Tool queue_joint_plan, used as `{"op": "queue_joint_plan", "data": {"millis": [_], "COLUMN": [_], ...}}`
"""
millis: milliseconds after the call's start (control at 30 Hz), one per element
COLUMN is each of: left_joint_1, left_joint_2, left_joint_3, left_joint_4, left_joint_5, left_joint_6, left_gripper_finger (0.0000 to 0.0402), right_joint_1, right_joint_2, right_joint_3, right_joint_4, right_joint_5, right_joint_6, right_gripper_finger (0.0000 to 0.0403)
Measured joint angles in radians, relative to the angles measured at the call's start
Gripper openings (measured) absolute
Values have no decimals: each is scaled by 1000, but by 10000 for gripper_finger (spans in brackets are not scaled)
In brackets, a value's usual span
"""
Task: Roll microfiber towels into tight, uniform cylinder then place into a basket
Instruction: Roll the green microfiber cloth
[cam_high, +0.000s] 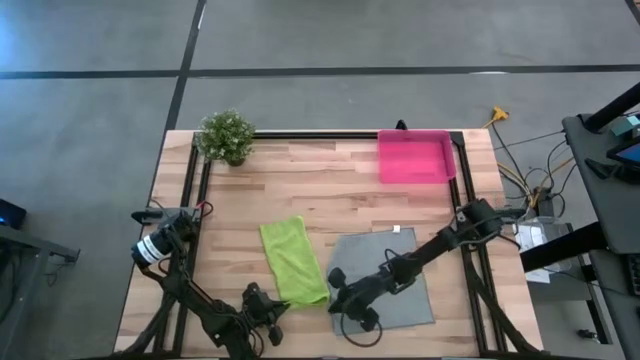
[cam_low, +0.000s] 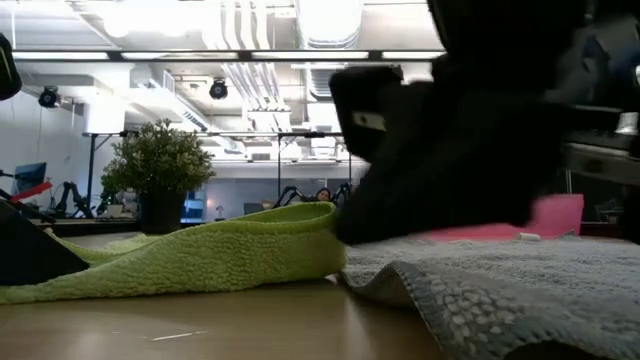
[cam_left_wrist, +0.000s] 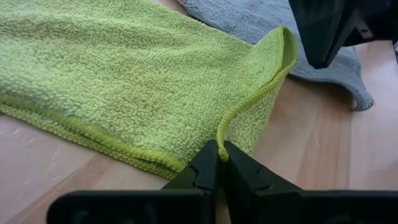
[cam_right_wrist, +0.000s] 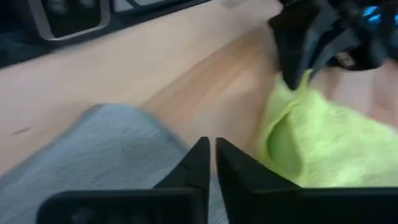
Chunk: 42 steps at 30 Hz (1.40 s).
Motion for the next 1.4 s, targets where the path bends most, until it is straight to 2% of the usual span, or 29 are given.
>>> {"op": "queue_joint_plan", "data": {"millis": [67,333,833,1200,1400], "left_joint_1": [0,0,-1,-30,-40], "left_joint_2": [0,1,1,-7,-38], "left_joint_3": [0,0,0,1,1], "left_joint_4": [1,3,3,10,-5], "left_joint_5": [0,1,6,76,117], "left_joint_6": [0,0,0,15,49], "left_gripper_finger": [1,1,1,1,1], "right_joint_1": [0,-20,-103,-151,-163], "right_joint_2": [2,2,60,72,72], "right_joint_3": [13,24,22,23,22], "right_joint_4": [3,-11,3,-50,-76], "right_joint_5": [36,28,19,19,-66], "right_joint_6": [-41,-72,-35,16,52], "right_gripper_finger": [12,9,9,8,8]}}
